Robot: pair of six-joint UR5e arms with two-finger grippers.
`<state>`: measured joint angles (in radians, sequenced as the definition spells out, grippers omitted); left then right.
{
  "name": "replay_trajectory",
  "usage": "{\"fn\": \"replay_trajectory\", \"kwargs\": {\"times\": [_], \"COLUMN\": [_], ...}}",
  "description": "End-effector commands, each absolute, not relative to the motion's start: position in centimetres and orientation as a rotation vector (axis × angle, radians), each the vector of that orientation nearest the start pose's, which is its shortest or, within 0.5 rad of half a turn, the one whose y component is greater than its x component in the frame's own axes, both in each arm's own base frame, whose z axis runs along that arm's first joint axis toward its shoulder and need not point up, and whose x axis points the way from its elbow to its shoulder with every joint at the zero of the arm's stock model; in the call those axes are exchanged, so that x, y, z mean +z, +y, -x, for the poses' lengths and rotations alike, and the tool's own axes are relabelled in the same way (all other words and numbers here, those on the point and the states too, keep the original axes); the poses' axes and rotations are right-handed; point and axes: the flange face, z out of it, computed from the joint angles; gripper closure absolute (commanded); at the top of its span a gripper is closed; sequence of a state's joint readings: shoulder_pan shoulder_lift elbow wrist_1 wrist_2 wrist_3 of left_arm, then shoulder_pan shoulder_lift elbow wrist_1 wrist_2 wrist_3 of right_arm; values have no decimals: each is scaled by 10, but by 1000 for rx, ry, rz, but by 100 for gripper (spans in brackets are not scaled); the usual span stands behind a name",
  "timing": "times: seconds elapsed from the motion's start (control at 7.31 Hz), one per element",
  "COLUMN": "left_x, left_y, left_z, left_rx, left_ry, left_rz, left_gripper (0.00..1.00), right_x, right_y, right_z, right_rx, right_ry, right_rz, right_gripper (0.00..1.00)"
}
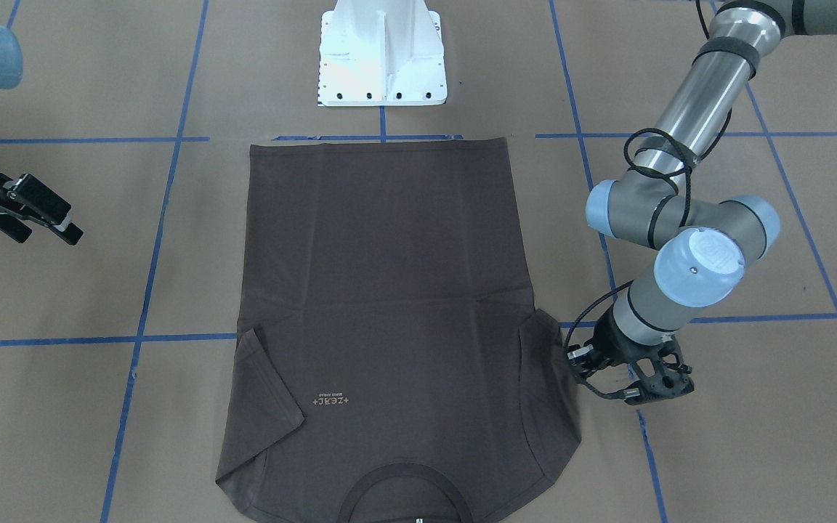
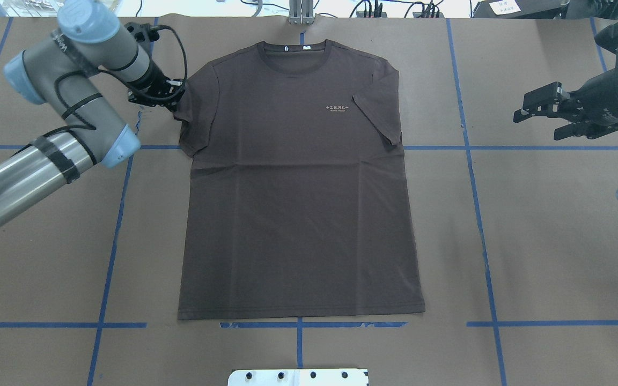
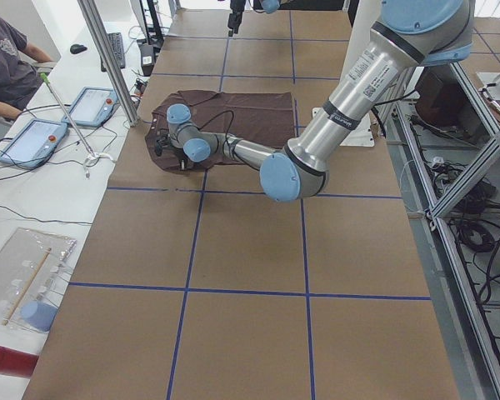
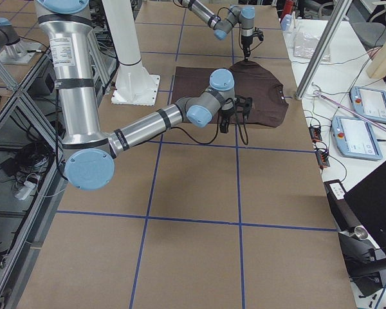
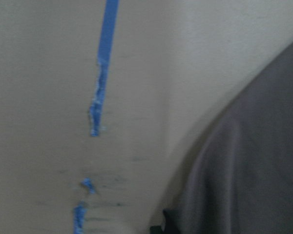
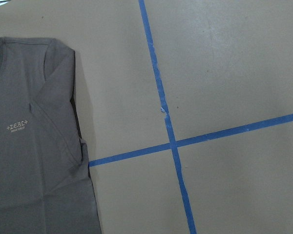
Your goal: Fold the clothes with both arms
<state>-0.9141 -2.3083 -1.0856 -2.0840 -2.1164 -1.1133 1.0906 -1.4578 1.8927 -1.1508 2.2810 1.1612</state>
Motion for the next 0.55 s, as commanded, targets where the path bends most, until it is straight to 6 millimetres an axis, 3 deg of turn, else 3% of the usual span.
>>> {"fn": "replay_trajectory", "kwargs": {"times": [0.0, 0.41], "left_x": [321, 305], "left_y": [-689, -689], "left_z": [-436, -469], "left_rx": [-270, -300], "left_ry": [931, 952], "left_rz": [-50, -23], "left_gripper": [100, 100], "right_x": [394, 401], "right_y": [-498, -497], "right_z": [182, 182], "right_rx": [314, 321], "right_ry": [-1052, -1043], "right_rz": [-70, -61], "right_gripper": [0, 0]}}
